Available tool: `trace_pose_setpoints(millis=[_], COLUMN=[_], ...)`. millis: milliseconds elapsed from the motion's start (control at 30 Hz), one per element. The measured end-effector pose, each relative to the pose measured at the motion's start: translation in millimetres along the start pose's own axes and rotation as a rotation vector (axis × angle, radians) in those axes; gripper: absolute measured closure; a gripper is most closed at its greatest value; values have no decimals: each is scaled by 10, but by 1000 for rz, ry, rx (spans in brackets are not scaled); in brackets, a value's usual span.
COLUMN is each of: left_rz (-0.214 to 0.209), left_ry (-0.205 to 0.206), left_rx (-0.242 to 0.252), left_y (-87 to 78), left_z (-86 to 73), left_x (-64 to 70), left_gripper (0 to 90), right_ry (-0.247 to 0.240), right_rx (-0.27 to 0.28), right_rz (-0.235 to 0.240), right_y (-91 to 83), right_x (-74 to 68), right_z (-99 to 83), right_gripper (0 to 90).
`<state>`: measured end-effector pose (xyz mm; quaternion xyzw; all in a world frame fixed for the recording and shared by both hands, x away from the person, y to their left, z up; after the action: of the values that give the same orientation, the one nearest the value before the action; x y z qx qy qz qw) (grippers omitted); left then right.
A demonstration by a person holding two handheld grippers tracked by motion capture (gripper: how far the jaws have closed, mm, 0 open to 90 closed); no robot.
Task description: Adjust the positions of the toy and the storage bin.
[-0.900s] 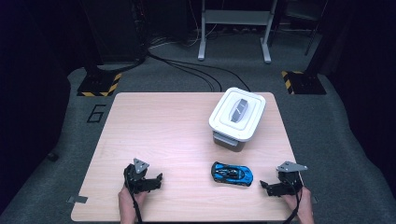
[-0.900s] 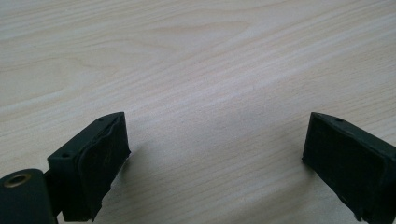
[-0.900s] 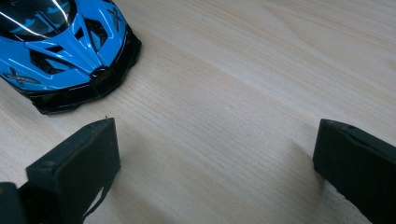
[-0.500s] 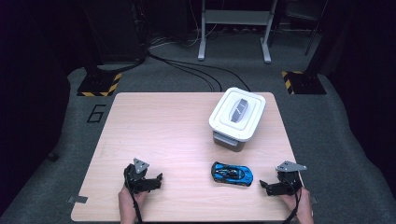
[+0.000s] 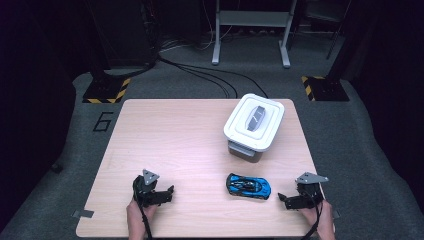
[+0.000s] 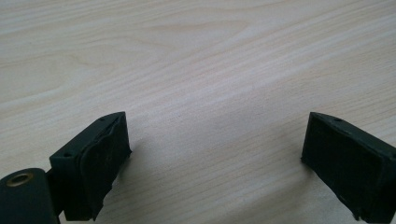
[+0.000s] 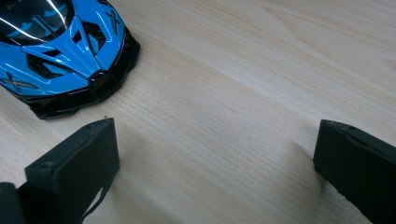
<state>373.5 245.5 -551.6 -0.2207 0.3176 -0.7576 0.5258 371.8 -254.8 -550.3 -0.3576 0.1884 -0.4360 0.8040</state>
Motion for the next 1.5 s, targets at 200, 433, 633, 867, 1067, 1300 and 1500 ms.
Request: trace_pose_setpoints(millis=[200, 433, 633, 867, 1067, 1300, 1500], left_rz=[-1, -4, 4, 3, 1, 3, 0], left_ry=[6, 13, 17, 16, 16, 17, 19], left_rx=[3, 4, 5, 8, 8, 7, 10], left_y=[1, -1, -6, -5, -4, -6, -5], left_z=[2, 3, 2, 1, 1, 1, 1], left_x=[3, 1, 10, 13, 14, 15, 14], left_gripper=[76, 81, 82, 83, 84, 84, 87], right_ry=[-33, -89, -174, -252, -345, -414, -493], right_rx=[-8, 0, 17, 0, -13, -33, -87], right_rz=[5, 8, 31, 78, 135, 178, 205], right_y=[-29, -139, -215, -214, -126, 18, 195], right_x=[-20, -122, -314, -537, -790, -1016, -1185], right_z=[15, 124, 255, 384, 559, 729, 872], right_gripper=[0, 0, 0, 0, 0, 0, 0])
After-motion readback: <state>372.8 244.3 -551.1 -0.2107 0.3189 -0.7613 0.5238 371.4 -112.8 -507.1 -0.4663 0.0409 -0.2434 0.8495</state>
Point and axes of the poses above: each handheld gripper's, and its own axes: y roughly forward along the jaws, z roughly out of its top, x roughly to its right, the point moved 3 cm from there along y, roughly forward along the jaws, and after that the axes turned 3 degrees about -x, right-handed, at the moved point
